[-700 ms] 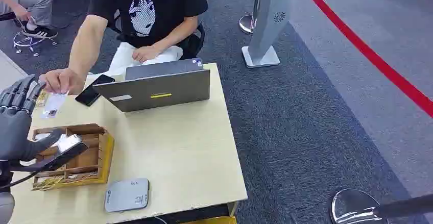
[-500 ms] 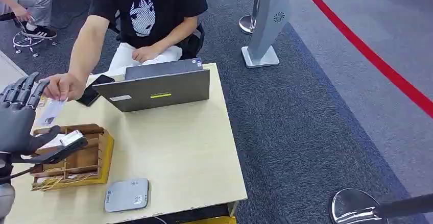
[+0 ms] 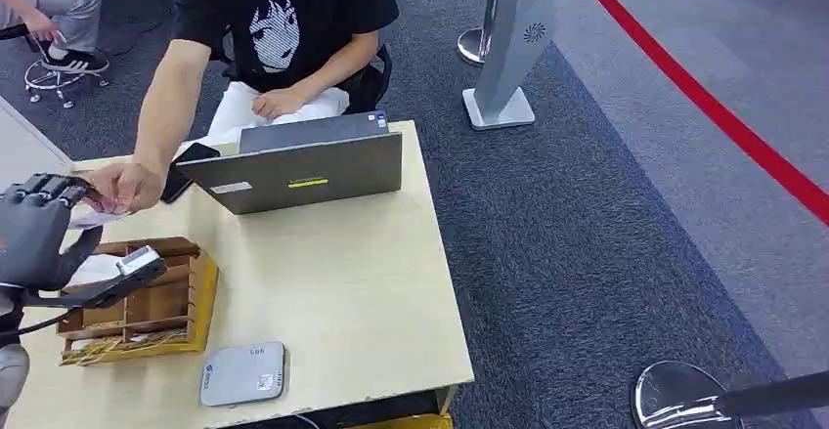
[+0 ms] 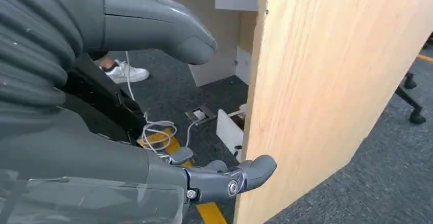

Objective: Pass the card to the sensor for recognition and then transmit it.

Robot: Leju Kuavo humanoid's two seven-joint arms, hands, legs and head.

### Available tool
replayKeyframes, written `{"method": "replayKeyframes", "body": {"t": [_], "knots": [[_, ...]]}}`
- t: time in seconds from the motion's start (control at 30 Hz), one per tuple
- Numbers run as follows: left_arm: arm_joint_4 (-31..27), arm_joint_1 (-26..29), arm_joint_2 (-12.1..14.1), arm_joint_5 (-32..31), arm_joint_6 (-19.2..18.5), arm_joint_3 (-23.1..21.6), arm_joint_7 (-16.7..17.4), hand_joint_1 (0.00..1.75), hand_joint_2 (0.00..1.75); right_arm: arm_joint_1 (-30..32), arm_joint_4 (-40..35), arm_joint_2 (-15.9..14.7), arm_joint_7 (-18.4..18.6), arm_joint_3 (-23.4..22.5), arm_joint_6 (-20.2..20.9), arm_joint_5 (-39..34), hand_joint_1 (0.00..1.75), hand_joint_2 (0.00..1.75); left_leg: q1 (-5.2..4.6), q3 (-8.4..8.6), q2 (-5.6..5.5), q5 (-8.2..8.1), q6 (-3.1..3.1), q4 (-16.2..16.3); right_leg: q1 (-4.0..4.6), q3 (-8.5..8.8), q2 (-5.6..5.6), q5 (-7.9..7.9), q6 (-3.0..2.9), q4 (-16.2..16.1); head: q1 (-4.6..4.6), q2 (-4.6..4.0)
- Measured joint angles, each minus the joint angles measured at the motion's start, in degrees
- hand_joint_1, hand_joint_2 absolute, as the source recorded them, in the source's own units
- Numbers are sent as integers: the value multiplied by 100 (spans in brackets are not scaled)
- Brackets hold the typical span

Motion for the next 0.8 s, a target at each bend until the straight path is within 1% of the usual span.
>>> {"method": "replayKeyframes", "body": {"t": [0.3,0.47,0.57,0.67,0.8], "knots": [[2,50,-2,-9,17,79,44,175,175,3,-2,0,-15,0,-118,-96,0,175,1,1,-1,0,0,0,0,1,-1,0,0,0,0,0],[-33,148,-57,-17,88,168,81,175,175,7,-18,0,-28,2,-208,-144,0,175,0,1,-1,0,0,0,0,2,-1,0,0,0,0,0],[-444,515,-295,243,260,311,-35,175,175,23,-79,4,-52,74,-391,-376,0,175,-3,3,3,-1,1,0,-2,0,4,-1,0,-1,2,0],[-895,962,-472,444,293,343,-230,175,175,32,-153,7,-63,151,-503,-494,0,175,-6,2,4,-7,0,0,-5,-1,5,-3,3,-3,7,0],[-1431,1826,-734,686,402,300,-573,175,175,81,-273,11,-79,225,-588,-503,0,175,-10,9,18,-25,4,0,-8,-3,19,-10,5,-5,4,0]]}}
